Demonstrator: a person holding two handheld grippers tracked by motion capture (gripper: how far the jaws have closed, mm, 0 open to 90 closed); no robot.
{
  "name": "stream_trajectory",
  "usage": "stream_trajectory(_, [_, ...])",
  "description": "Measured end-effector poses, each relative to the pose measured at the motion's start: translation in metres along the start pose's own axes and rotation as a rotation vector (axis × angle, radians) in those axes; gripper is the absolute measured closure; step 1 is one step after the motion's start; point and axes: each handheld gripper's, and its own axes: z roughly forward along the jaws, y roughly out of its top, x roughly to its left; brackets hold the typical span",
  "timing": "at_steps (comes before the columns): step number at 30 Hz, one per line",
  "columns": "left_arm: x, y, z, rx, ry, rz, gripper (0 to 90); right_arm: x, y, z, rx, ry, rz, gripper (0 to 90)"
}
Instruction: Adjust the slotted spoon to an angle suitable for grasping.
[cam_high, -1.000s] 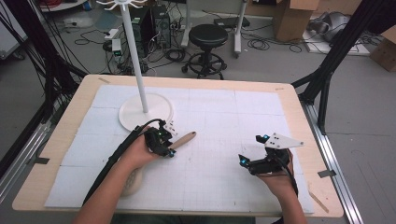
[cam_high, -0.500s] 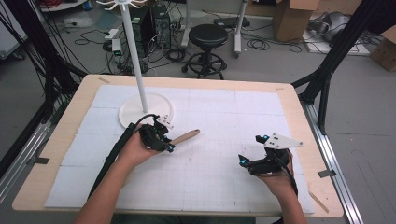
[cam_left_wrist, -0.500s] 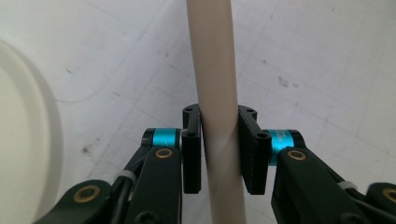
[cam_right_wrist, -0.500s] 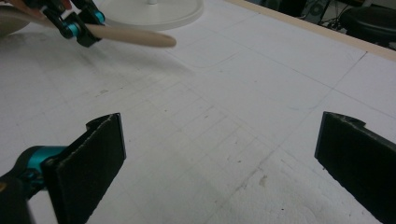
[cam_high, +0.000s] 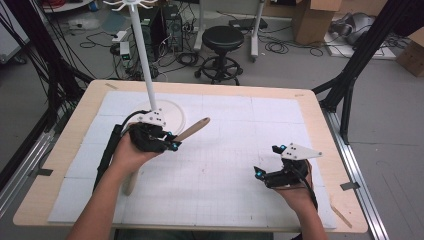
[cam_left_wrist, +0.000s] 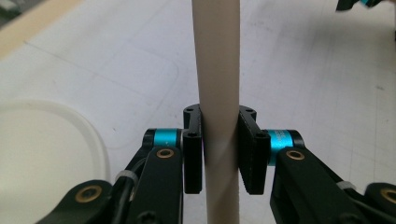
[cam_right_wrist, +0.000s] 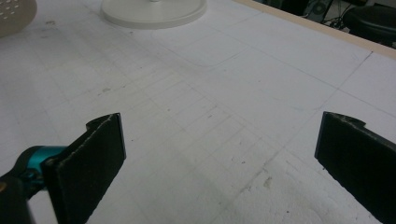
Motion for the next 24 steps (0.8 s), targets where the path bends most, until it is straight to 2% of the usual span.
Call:
stream_trajectory(4, [-0.002, 0.01, -0.017, -0.059, 0.005, 0.019, 74.3, 0.0, 0.0, 0.0, -0.002, 0.0, 0.001, 0.6])
stream_trajectory(12, [-0.011, 0.03, -0.042, -0.131, -0.004, 0.083, 74.3, 0.001, 0.001, 0.001, -0.002, 0.006, 0.003, 0.6])
stream_trajectory(19, [-0.018, 0.042, -0.053, -0.173, -0.022, 0.114, 74.3, 0.001, 0.001, 0.0, -0.009, 0.007, 0.005, 0.6])
stream_trajectory(24, [-0.022, 0.049, -0.055, -0.189, -0.048, 0.126, 74.2, 0.0, 0.001, 0.0, -0.017, 0.013, 0.008, 0.5])
